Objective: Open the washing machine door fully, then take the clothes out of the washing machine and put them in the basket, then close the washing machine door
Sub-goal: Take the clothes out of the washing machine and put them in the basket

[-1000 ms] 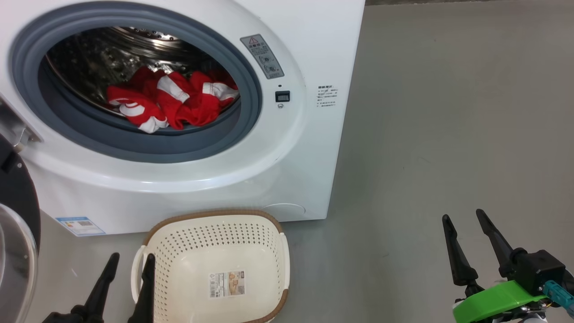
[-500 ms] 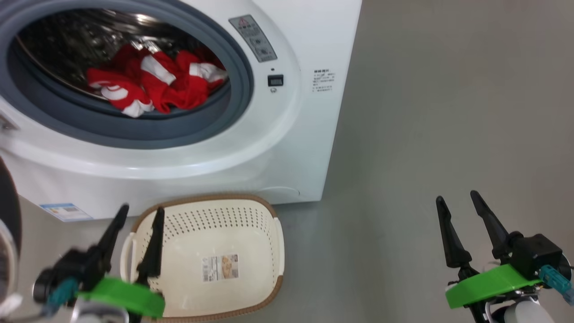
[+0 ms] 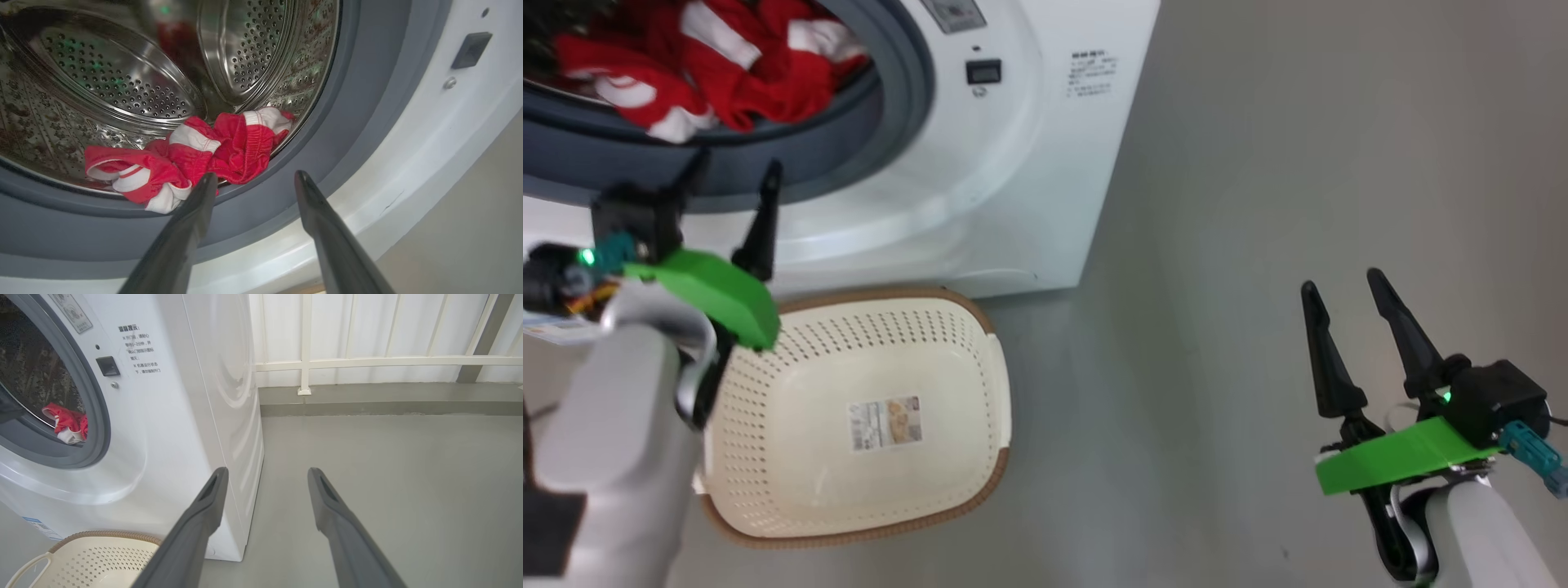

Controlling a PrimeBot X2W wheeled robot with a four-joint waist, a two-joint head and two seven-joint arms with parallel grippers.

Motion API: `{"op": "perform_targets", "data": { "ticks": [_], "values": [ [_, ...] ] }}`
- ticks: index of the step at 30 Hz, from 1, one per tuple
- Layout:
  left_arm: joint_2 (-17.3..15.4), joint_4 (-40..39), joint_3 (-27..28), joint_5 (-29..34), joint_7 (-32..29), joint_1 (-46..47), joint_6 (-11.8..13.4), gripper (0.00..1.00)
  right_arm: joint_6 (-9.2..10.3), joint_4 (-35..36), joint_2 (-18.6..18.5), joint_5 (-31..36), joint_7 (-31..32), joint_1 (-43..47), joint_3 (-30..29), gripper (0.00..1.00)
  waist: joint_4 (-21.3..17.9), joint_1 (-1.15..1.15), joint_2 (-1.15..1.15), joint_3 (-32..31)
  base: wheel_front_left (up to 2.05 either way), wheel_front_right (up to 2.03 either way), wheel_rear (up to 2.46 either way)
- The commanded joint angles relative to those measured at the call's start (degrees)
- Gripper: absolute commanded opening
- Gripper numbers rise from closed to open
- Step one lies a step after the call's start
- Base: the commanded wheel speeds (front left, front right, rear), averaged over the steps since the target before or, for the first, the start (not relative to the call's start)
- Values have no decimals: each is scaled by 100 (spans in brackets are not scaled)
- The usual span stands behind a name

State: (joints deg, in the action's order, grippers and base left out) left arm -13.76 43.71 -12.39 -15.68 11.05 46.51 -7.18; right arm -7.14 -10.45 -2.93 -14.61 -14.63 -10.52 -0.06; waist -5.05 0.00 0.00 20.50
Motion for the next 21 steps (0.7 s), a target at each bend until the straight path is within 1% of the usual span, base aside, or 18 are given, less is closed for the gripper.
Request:
{"op": "perform_targets", "data": {
  "ticks": [1, 12, 21],
  "values": [
    [-309, 86, 73, 25, -28, 285, -31, 100, -35, 150, 1, -56, -37, -123, 177, 100, -234, 0, 0, 326, 0, 0, 0],
    [-750, 1539, -508, 68, 38, 1690, -31, 100, -35, 220, 4, -348, -37, -342, 386, 100, -545, 0, 0, 812, 0, 0, 0],
    [-1036, 2294, -902, 269, 170, 2406, -31, 100, -35, 279, 4, -479, -37, -440, 467, 100, -766, 0, 0, 1085, 0, 0, 0]
  ]
}}
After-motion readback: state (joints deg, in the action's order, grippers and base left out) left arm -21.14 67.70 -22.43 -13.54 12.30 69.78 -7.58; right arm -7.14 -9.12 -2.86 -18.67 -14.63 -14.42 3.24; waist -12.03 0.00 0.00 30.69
